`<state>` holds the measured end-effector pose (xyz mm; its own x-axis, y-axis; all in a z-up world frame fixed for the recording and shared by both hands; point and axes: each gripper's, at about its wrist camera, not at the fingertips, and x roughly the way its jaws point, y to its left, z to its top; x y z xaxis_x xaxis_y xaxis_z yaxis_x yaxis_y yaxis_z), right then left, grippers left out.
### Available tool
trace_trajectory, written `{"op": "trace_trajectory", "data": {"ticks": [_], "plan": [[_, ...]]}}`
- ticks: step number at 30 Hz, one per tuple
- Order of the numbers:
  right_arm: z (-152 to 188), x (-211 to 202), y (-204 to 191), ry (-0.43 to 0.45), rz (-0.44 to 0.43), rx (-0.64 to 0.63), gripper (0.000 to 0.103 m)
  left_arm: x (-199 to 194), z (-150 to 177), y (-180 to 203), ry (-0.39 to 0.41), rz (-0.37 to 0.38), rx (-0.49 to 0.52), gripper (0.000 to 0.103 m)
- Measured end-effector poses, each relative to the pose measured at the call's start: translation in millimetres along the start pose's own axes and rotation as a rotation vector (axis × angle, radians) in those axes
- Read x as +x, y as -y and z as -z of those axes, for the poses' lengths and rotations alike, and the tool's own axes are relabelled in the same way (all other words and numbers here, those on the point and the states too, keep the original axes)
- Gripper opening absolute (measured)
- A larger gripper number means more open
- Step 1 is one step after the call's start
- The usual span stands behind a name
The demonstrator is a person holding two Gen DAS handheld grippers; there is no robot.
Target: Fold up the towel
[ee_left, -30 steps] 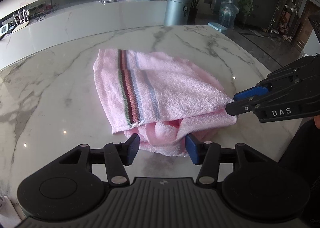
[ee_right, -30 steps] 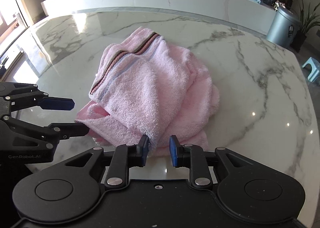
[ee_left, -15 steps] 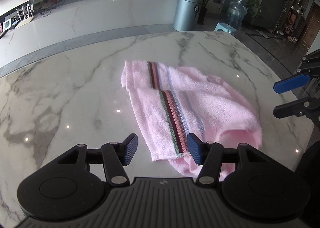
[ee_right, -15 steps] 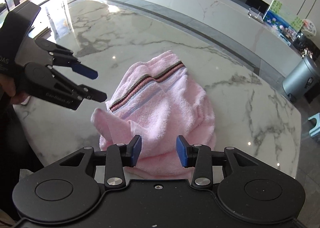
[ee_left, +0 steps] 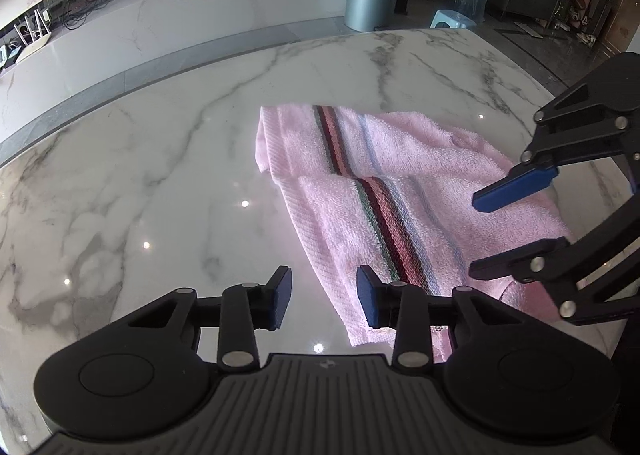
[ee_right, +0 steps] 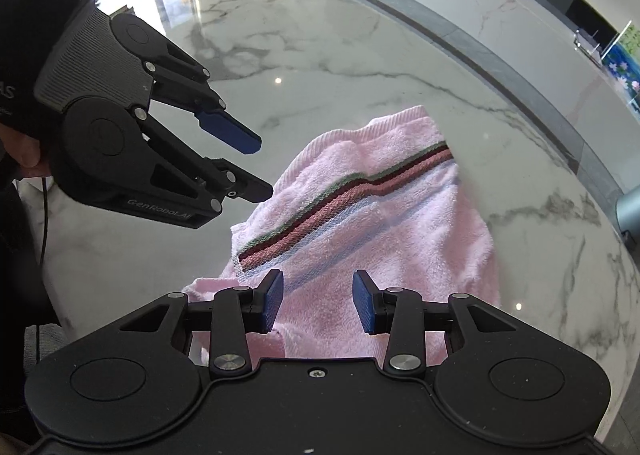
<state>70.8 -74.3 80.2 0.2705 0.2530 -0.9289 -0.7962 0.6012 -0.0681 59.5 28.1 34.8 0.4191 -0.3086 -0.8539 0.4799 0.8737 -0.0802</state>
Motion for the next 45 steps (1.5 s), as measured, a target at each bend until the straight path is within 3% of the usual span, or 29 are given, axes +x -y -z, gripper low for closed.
{"op": "trace_trajectory", "data": {"ticks": [6, 8, 10, 13, 16, 20, 22, 27, 32, 36, 39, 45], "plan": [[0.4, 27.3, 8.1, -0.037, -0.036, 0.015, 0.036, 19.9, -3.3, -12.1, -0.015, 0.07, -0.054, 0.034], [3.2, 32.1, 11.3, -0.041, -0.054, 0.027, 0.012, 24.0, -4.9, -12.1, -0.01, 0.084, -0.056, 0.034], [5.3, 32.7, 13.2, -0.036, -0.076, 0.039, 0.007, 23.8, -6.8, -8.2, -0.001, 0.093, -0.039, 0.031], [7.5, 27.9, 13.2, -0.027, -0.081, 0.03, 0.006, 21.0, -10.2, -1.7, 0.011, 0.108, -0.011, 0.017], [8.4, 15.4, 15.0, -0.004, -0.064, 0.016, 0.01, 11.3, -15.3, 5.7, 0.032, 0.112, 0.021, 0.01], [10.7, -3.5, 11.6, 0.016, -0.03, -0.038, 0.037, -0.7, -26.7, 14.3, 0.05, 0.121, 0.042, 0.005], [13.0, -13.3, 9.8, 0.034, -0.032, -0.038, 0.043, -7.0, -33.9, 18.9, 0.061, 0.144, 0.041, 0.005], [21.0, -21.9, 6.9, 0.063, -0.046, 0.007, 0.045, -11.9, -50.2, 34.4, 0.083, 0.176, 0.058, 0.005], [31.0, -13.0, 13.6, 0.088, -0.069, 0.134, 0.045, -6.4, -64.6, 49.8, 0.088, 0.196, 0.074, 0.005], [38.2, -12.7, 17.0, 0.094, -0.113, 0.179, 0.045, -1.1, -69.8, 53.3, 0.085, 0.165, 0.09, 0.005], [40.1, -13.4, 15.4, 0.087, -0.108, 0.155, 0.045, -2.9, -66.0, 43.2, 0.078, 0.126, 0.082, 0.01], [37.8, -15.3, 17.4, 0.104, -0.107, 0.146, 0.045, -8.7, -47.9, 11.6, 0.051, 0.062, 0.018, 0.045]]}}
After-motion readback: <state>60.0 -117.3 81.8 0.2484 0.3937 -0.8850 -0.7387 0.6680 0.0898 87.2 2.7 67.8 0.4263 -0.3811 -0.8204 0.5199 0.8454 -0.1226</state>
